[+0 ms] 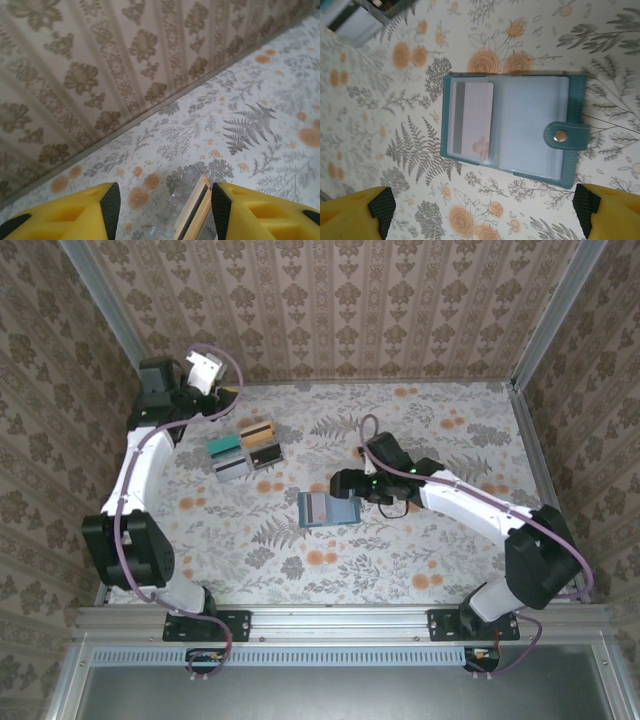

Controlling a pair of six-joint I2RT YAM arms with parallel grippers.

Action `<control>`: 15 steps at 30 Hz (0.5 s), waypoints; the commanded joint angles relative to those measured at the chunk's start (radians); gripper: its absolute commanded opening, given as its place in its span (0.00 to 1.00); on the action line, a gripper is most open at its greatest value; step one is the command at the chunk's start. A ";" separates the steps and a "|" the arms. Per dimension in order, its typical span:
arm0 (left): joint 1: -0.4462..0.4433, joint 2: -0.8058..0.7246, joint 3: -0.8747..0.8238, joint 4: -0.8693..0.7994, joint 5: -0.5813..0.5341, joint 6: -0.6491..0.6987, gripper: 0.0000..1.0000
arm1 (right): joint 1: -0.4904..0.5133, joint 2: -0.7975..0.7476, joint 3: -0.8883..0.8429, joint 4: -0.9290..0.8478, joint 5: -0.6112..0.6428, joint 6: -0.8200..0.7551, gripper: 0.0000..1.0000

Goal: Take the credit cards out of the card holder

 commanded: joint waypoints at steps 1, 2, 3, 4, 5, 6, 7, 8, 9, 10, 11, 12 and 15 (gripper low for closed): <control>-0.012 -0.107 -0.129 0.091 -0.110 -0.207 0.55 | 0.053 0.076 0.076 -0.085 0.102 -0.052 0.93; -0.021 -0.150 -0.182 0.112 -0.136 -0.244 0.57 | 0.068 0.103 0.098 -0.094 0.115 -0.058 0.92; -0.027 -0.185 -0.232 0.127 -0.148 -0.272 0.58 | 0.081 0.130 0.116 -0.100 0.124 -0.061 0.92; -0.033 -0.230 -0.286 0.149 -0.159 -0.309 0.60 | 0.092 0.161 0.137 -0.107 0.135 -0.063 0.91; -0.041 -0.271 -0.345 0.170 -0.181 -0.352 0.63 | 0.102 0.190 0.161 -0.116 0.141 -0.067 0.90; -0.046 -0.304 -0.387 0.180 -0.198 -0.387 0.64 | 0.111 0.218 0.181 -0.121 0.145 -0.070 0.89; -0.056 -0.341 -0.430 0.182 -0.214 -0.422 0.65 | 0.121 0.247 0.202 -0.122 0.153 -0.073 0.87; -0.062 -0.373 -0.470 0.179 -0.229 -0.463 0.67 | 0.129 0.275 0.225 -0.155 0.161 -0.079 0.85; -0.066 -0.399 -0.496 0.170 -0.252 -0.500 0.68 | 0.135 0.304 0.247 -0.170 0.167 -0.085 0.84; -0.070 -0.426 -0.522 0.147 -0.271 -0.549 0.68 | 0.141 0.331 0.268 -0.182 0.173 -0.090 0.82; -0.073 -0.449 -0.542 0.117 -0.280 -0.594 0.69 | 0.144 0.357 0.285 -0.195 0.176 -0.093 0.81; -0.073 -0.462 -0.556 0.086 -0.297 -0.638 0.71 | 0.145 0.377 0.301 -0.206 0.180 -0.094 0.79; -0.074 -0.483 -0.583 -0.017 -0.306 -0.751 0.72 | 0.147 0.430 0.332 -0.225 0.198 -0.087 0.74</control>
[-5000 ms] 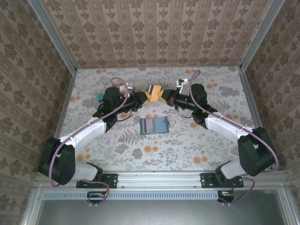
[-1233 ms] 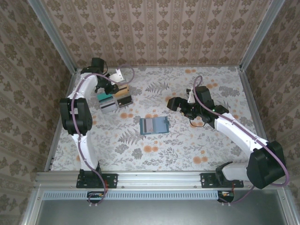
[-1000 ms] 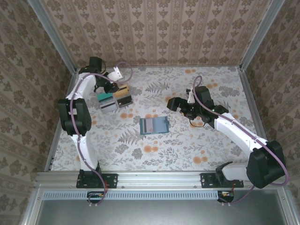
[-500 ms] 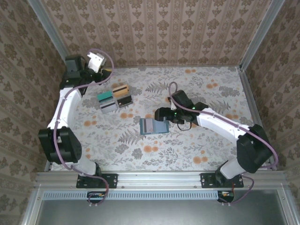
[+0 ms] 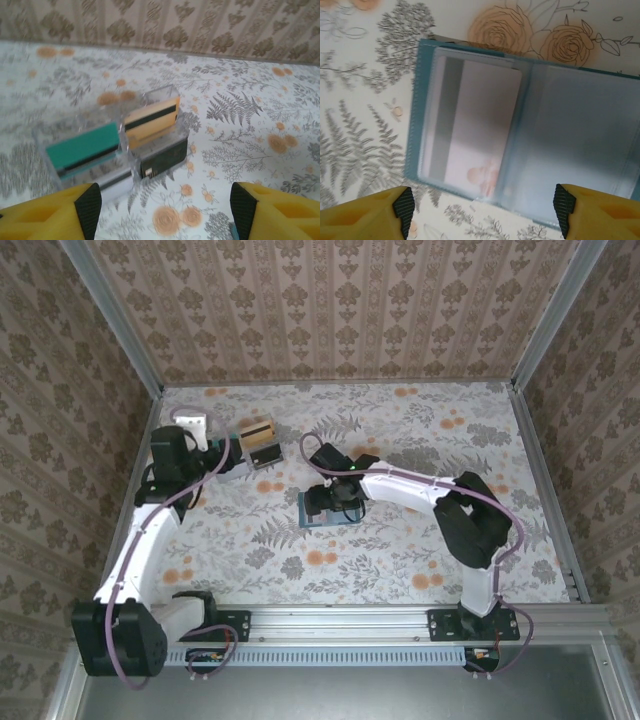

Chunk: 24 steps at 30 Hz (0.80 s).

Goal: Take the credit cards out of the card holder

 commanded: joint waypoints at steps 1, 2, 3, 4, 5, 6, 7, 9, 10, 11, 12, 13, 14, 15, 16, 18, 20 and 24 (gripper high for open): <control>-0.002 -0.017 -0.031 -0.120 -0.045 -0.230 0.72 | 0.000 0.055 0.052 -0.083 0.061 -0.006 0.72; -0.003 -0.012 -0.040 -0.139 -0.035 -0.262 0.72 | 0.001 0.067 0.059 -0.091 0.069 -0.004 0.70; -0.008 -0.005 -0.054 -0.151 -0.022 -0.299 0.72 | 0.000 0.078 0.066 -0.095 0.079 -0.002 0.69; -0.010 0.003 -0.068 -0.162 -0.009 -0.334 0.72 | 0.001 0.088 0.069 -0.098 0.086 0.004 0.69; -0.015 0.011 -0.081 -0.163 0.008 -0.345 0.73 | 0.000 0.092 0.073 -0.098 0.088 0.007 0.68; -0.023 0.021 -0.095 -0.155 0.025 -0.355 0.74 | 0.000 0.100 0.074 -0.096 0.087 0.006 0.67; -0.031 0.033 -0.104 -0.154 0.024 -0.361 0.75 | 0.000 0.107 0.073 -0.094 0.090 0.006 0.66; -0.051 0.052 -0.117 -0.152 0.018 -0.372 0.79 | 0.000 0.120 0.074 -0.098 0.096 0.008 0.66; -0.060 0.062 -0.123 -0.150 0.022 -0.377 0.80 | 0.000 0.124 0.073 -0.098 0.099 0.007 0.65; -0.067 0.071 -0.126 -0.150 0.025 -0.383 0.80 | 0.000 0.126 0.072 -0.098 0.102 0.007 0.65; -0.076 0.081 -0.129 -0.148 0.028 -0.383 0.81 | 0.000 0.129 0.070 -0.098 0.107 0.005 0.64; -0.084 0.091 -0.130 -0.151 0.029 -0.391 0.81 | 0.000 0.130 0.064 -0.100 0.111 0.005 0.64; -0.089 0.098 -0.133 -0.149 0.029 -0.398 0.81 | 0.000 0.131 0.062 -0.099 0.113 0.005 0.64; -0.096 0.103 -0.137 -0.145 0.029 -0.410 0.81 | 0.000 0.132 0.059 -0.100 0.116 0.005 0.64; -0.103 0.110 -0.140 -0.141 0.024 -0.427 0.81 | -0.001 0.132 0.054 -0.101 0.117 0.006 0.63; -0.121 0.124 -0.142 -0.131 0.027 -0.449 0.81 | -0.001 0.132 0.042 -0.095 0.118 0.009 0.63; -0.146 0.140 -0.137 -0.124 0.029 -0.464 0.81 | -0.001 0.133 0.034 -0.092 0.122 0.010 0.62; -0.226 0.187 -0.127 -0.079 0.035 -0.519 0.79 | 0.000 0.138 0.018 -0.102 0.160 0.007 0.60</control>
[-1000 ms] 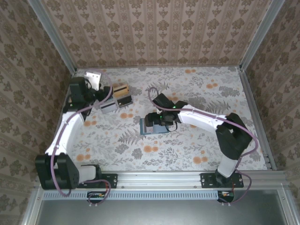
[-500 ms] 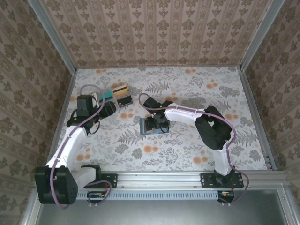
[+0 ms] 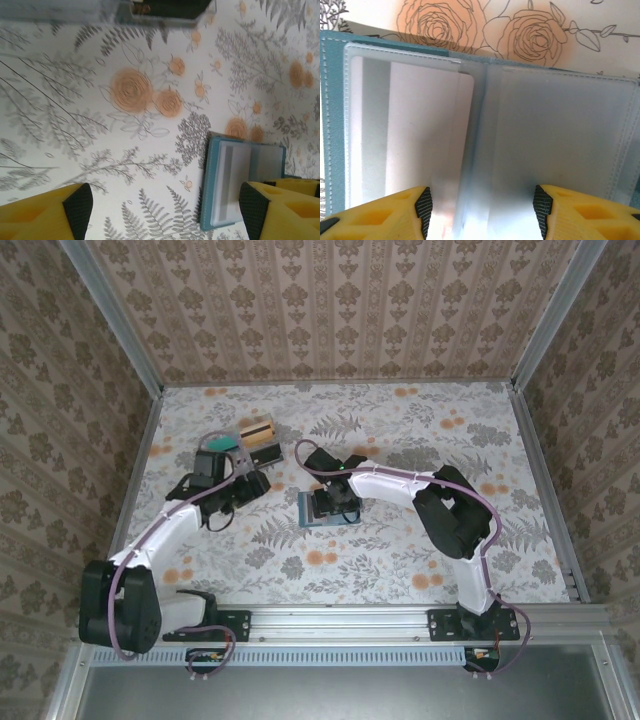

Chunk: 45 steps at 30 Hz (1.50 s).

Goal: Take the credit cards out of the card holder

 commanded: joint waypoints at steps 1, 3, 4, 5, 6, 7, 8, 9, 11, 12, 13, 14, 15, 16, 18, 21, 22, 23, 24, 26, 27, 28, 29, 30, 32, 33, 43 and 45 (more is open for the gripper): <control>-0.066 0.041 0.008 0.051 0.026 -0.083 0.78 | 0.001 0.036 -0.036 -0.053 0.084 0.005 0.60; -0.111 0.074 0.013 0.078 0.039 -0.116 0.76 | 0.000 0.041 -0.042 -0.060 0.111 0.002 0.58; -0.133 0.093 0.014 0.092 0.045 -0.132 0.73 | 0.000 0.043 -0.048 -0.061 0.123 0.001 0.58; -0.153 0.111 0.012 0.109 0.053 -0.149 0.69 | 0.000 0.041 -0.055 -0.061 0.130 0.001 0.58; -0.167 0.125 0.005 0.132 0.061 -0.167 0.67 | 0.000 0.041 -0.062 -0.059 0.134 0.000 0.58; -0.185 0.139 -0.004 0.167 0.073 -0.184 0.64 | 0.000 0.039 -0.069 -0.053 0.136 -0.001 0.56; -0.201 0.154 -0.013 0.201 0.086 -0.202 0.60 | 0.000 0.039 -0.074 -0.050 0.138 -0.001 0.56; -0.227 0.168 -0.021 0.226 0.099 -0.214 0.57 | 0.000 0.041 -0.077 -0.047 0.138 0.000 0.55; -0.255 0.202 -0.024 0.262 0.108 -0.237 0.51 | -0.001 0.043 -0.083 -0.042 0.136 0.002 0.53; -0.266 0.219 -0.022 0.273 0.111 -0.242 0.48 | -0.001 0.043 -0.084 -0.040 0.137 0.003 0.53; -0.278 0.235 -0.019 0.284 0.118 -0.247 0.45 | 0.000 0.045 -0.084 -0.039 0.136 0.002 0.53; -0.287 0.253 -0.015 0.294 0.124 -0.251 0.41 | 0.000 0.047 -0.086 -0.036 0.135 0.003 0.52; -0.293 0.265 -0.010 0.299 0.129 -0.253 0.38 | 0.000 0.046 -0.085 -0.034 0.134 0.003 0.52; -0.298 0.276 -0.003 0.300 0.134 -0.253 0.35 | 0.000 0.045 -0.088 -0.031 0.132 0.004 0.52; -0.300 0.293 0.011 0.288 0.128 -0.253 0.32 | -0.001 0.042 -0.090 -0.026 0.130 0.005 0.52; -0.302 0.312 0.025 0.243 0.103 -0.249 0.29 | 0.000 0.039 -0.094 -0.019 0.122 0.007 0.51; -0.300 0.316 0.027 0.241 0.099 -0.249 0.29 | -0.001 0.037 -0.097 -0.016 0.121 0.007 0.51; -0.300 0.321 0.025 0.249 0.102 -0.248 0.29 | -0.001 0.036 -0.100 -0.014 0.119 0.008 0.51; -0.302 0.324 0.025 0.255 0.107 -0.250 0.28 | -0.001 0.036 -0.102 -0.011 0.117 0.008 0.51; -0.303 0.335 0.029 0.269 0.122 -0.253 0.27 | -0.001 0.034 -0.108 -0.005 0.113 0.010 0.50; -0.303 0.341 0.031 0.271 0.125 -0.253 0.26 | -0.001 0.033 -0.109 -0.003 0.111 0.010 0.50; -0.305 0.347 0.034 0.270 0.127 -0.250 0.24 | 0.000 0.033 -0.110 -0.002 0.109 0.011 0.50; -0.305 0.352 0.036 0.269 0.130 -0.247 0.22 | 0.000 0.032 -0.110 -0.002 0.107 0.012 0.50; -0.305 0.355 0.039 0.266 0.131 -0.244 0.21 | -0.001 0.034 -0.108 -0.002 0.106 0.012 0.50; -0.305 0.363 0.045 0.257 0.126 -0.240 0.20 | -0.001 0.033 -0.107 -0.004 0.103 0.012 0.50; -0.305 0.366 0.044 0.258 0.127 -0.241 0.20 | -0.001 0.032 -0.105 -0.004 0.102 0.010 0.50; -0.305 0.404 0.050 0.252 0.144 -0.244 0.20 | -0.011 0.024 -0.119 0.007 0.086 0.011 0.48; -0.305 0.408 0.055 0.242 0.141 -0.245 0.20 | -0.012 0.024 -0.122 0.010 0.086 0.011 0.48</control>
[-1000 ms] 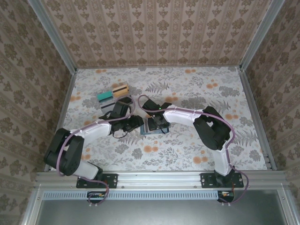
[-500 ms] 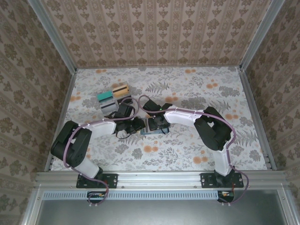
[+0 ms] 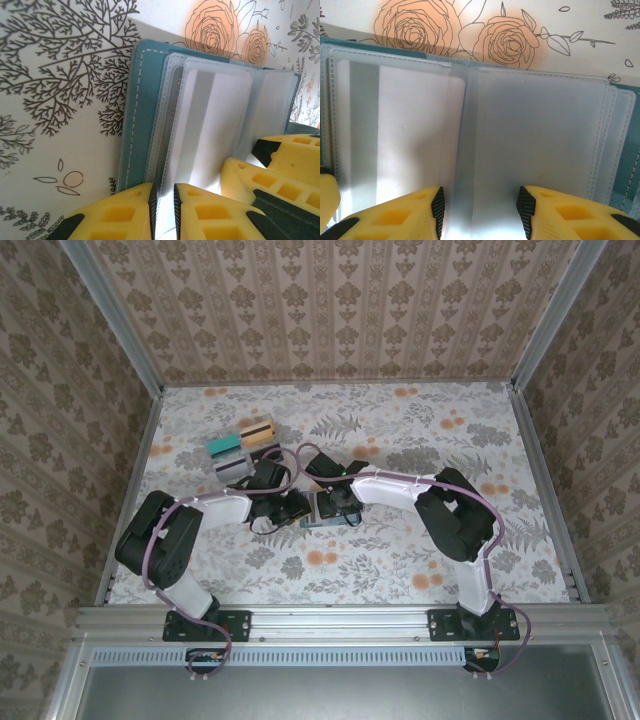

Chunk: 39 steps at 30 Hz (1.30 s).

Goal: Take the credit cards out of the card holder

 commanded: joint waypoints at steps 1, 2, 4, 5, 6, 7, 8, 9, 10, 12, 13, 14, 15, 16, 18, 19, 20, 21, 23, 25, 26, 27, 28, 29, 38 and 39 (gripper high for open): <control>-0.005 0.018 0.025 -0.026 0.014 0.002 0.20 | -0.023 0.050 -0.055 -0.053 0.011 0.013 0.48; -0.005 0.018 0.028 -0.035 0.009 0.004 0.20 | -0.024 0.052 -0.055 -0.053 0.010 0.014 0.47; -0.005 0.019 0.034 -0.043 0.006 0.012 0.21 | -0.024 0.051 -0.056 -0.050 0.007 0.014 0.46; -0.005 0.020 0.035 -0.045 0.007 0.014 0.21 | -0.025 0.052 -0.058 -0.049 0.005 0.016 0.46; -0.005 0.023 0.039 -0.047 0.014 0.016 0.21 | -0.025 0.052 -0.059 -0.047 0.002 0.017 0.46; -0.005 0.027 0.046 -0.052 0.024 0.026 0.21 | -0.026 0.052 -0.061 -0.044 -0.003 0.017 0.46; -0.005 0.031 0.054 -0.058 0.038 0.037 0.21 | -0.027 0.053 -0.061 -0.043 -0.007 0.017 0.45; -0.005 0.036 0.068 -0.076 0.053 0.056 0.21 | -0.028 0.052 -0.062 -0.040 -0.015 0.020 0.45; -0.005 0.039 0.085 -0.101 0.063 0.076 0.22 | -0.029 0.052 -0.065 -0.036 -0.019 0.019 0.45; -0.005 0.049 0.110 -0.134 0.073 0.105 0.22 | -0.033 0.052 -0.069 -0.028 -0.032 0.020 0.45; -0.005 0.052 0.120 -0.151 0.074 0.114 0.22 | -0.035 0.051 -0.071 -0.025 -0.039 0.020 0.45; -0.005 0.055 0.124 -0.159 0.074 0.121 0.22 | -0.037 0.051 -0.073 -0.023 -0.041 0.021 0.45; -0.005 0.060 0.130 -0.166 0.075 0.128 0.22 | -0.039 0.050 -0.075 -0.021 -0.044 0.021 0.45; -0.004 0.064 0.132 -0.170 0.076 0.132 0.22 | -0.040 0.048 -0.077 -0.018 -0.046 0.022 0.45; -0.002 0.067 0.134 -0.164 0.083 0.136 0.22 | -0.045 0.045 -0.081 -0.013 -0.054 0.023 0.45; -0.001 0.067 0.132 -0.153 0.089 0.137 0.22 | -0.046 0.043 -0.082 -0.009 -0.060 0.024 0.45; 0.000 0.066 0.133 -0.147 0.096 0.137 0.22 | -0.047 0.041 -0.084 -0.007 -0.065 0.024 0.45; 0.001 0.066 0.134 -0.139 0.104 0.139 0.22 | -0.048 0.039 -0.085 -0.004 -0.071 0.025 0.45; 0.001 0.061 0.135 -0.132 0.108 0.141 0.21 | -0.051 0.033 -0.088 0.002 -0.081 0.026 0.45; 0.004 0.055 0.135 -0.130 0.103 0.146 0.17 | -0.057 0.024 -0.091 0.006 -0.092 0.027 0.45; 0.007 0.052 0.135 -0.132 0.100 0.148 0.15 | -0.059 0.017 -0.092 0.008 -0.099 0.027 0.45; 0.010 0.047 0.133 -0.137 0.094 0.152 0.11 | -0.064 0.010 -0.093 0.008 -0.108 0.029 0.45; 0.015 0.042 0.131 -0.144 0.089 0.158 0.08 | -0.069 -0.001 -0.093 0.007 -0.116 0.032 0.46; 0.020 0.037 0.129 -0.152 0.086 0.162 0.06 | -0.072 -0.012 -0.095 0.007 -0.125 0.033 0.47; 0.064 -0.043 0.090 -0.206 0.062 0.212 0.01 | -0.081 -0.242 -0.129 0.072 -0.207 0.016 0.60; 0.065 -0.047 0.091 -0.199 0.069 0.213 0.02 | -0.083 -0.269 -0.135 0.083 -0.219 0.020 0.61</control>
